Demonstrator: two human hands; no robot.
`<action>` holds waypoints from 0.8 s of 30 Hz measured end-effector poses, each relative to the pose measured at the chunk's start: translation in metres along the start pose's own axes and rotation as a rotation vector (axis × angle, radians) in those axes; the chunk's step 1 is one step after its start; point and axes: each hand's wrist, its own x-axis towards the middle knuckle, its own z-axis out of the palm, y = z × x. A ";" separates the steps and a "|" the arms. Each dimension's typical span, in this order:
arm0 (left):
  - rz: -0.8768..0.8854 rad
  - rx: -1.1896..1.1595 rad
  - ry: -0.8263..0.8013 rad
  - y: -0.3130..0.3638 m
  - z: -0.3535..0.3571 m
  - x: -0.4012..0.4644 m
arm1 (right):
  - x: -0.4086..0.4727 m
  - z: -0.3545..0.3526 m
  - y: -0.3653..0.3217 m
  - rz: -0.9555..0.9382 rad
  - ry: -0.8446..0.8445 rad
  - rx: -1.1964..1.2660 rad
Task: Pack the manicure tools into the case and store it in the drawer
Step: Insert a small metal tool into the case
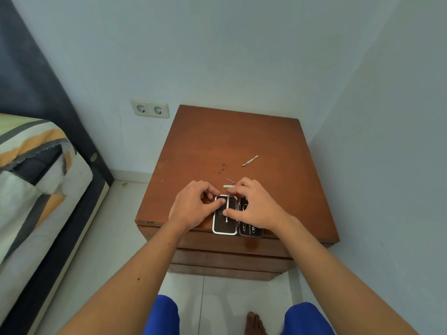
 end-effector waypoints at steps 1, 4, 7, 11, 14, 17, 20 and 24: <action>-0.002 -0.001 -0.001 0.000 0.000 0.000 | -0.002 0.000 -0.001 -0.005 -0.008 -0.017; 0.005 0.001 0.004 0.000 0.000 0.000 | -0.009 0.000 -0.001 -0.015 -0.027 -0.019; 0.005 0.001 0.003 -0.001 0.000 -0.001 | -0.013 -0.001 -0.001 -0.021 -0.026 -0.026; 0.004 -0.002 0.000 0.000 -0.001 -0.001 | -0.017 -0.002 -0.003 -0.044 -0.005 -0.010; 0.004 0.001 0.002 0.001 -0.002 -0.001 | -0.020 -0.002 -0.004 -0.052 0.007 0.009; 0.008 0.000 0.006 0.002 -0.002 -0.002 | -0.024 -0.001 -0.003 -0.068 0.009 0.010; 0.013 -0.005 0.002 0.003 -0.003 -0.002 | -0.025 -0.002 -0.003 -0.080 0.017 0.009; 0.009 -0.007 -0.002 0.005 -0.004 -0.003 | -0.026 -0.002 -0.004 -0.077 0.007 -0.005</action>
